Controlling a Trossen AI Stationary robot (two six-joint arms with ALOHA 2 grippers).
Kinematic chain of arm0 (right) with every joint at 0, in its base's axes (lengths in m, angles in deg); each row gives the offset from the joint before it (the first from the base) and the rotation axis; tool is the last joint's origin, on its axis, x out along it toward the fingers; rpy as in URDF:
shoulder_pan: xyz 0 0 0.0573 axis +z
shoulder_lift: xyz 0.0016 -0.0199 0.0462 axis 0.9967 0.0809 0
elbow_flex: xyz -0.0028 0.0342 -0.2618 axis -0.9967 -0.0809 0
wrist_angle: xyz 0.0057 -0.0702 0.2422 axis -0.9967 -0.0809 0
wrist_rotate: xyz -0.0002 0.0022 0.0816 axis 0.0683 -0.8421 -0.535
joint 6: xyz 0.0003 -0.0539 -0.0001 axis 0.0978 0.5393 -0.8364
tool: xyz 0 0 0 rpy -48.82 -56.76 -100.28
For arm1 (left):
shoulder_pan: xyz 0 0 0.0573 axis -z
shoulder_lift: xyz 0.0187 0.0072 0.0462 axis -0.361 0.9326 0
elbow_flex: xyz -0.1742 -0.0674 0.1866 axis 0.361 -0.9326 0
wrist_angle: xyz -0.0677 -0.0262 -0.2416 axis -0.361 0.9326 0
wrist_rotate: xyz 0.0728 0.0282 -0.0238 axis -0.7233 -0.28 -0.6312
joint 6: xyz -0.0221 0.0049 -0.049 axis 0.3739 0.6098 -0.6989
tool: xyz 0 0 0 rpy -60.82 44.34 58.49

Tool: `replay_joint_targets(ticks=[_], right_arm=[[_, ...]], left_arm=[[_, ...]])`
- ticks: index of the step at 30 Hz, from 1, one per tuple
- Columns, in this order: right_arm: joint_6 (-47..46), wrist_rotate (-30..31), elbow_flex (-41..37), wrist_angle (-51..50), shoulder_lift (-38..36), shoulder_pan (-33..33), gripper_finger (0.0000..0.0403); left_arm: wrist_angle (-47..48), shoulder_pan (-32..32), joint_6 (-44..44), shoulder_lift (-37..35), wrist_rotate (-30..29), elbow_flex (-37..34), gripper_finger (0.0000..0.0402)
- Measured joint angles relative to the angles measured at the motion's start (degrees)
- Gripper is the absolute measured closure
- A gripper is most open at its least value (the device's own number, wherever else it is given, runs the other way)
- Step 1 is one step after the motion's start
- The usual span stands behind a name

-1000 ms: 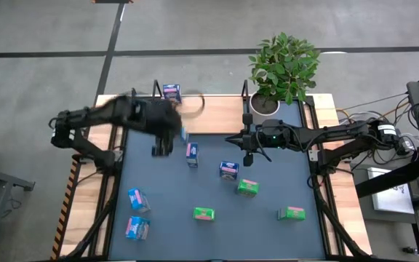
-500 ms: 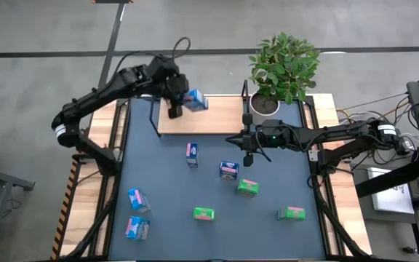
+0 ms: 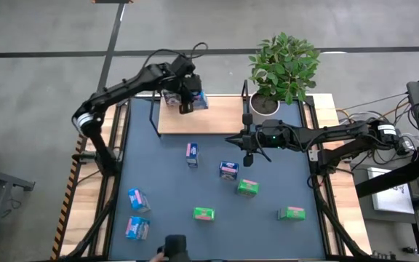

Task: Stack cereal on shelf
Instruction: Put the top right light blue cereal box on the shelf

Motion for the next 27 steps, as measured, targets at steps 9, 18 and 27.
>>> replay_joint_targets(ticks=[9, 18, 27], right_arm=[[-0.01, 0.00, 0.00, -0.16, 0.00, 0.00, 0.0394], [-0.62, 0.02, 0.00, -0.81, 0.00, 0.01, 0.0394], [-1.61, 0.05, 0.00, -1.84, 0.00, 0.00, 0.0394]], left_arm=[[5.40, -1.98, 3.65, 9.18, -1.45, 10.88, 0.0256], [15.03, -4.32, 5.84, 18.90, 2.34, 24.98, 0.0256], [17.22, -6.73, 5.85, 21.02, 3.26, 26.35, 0.0256]])
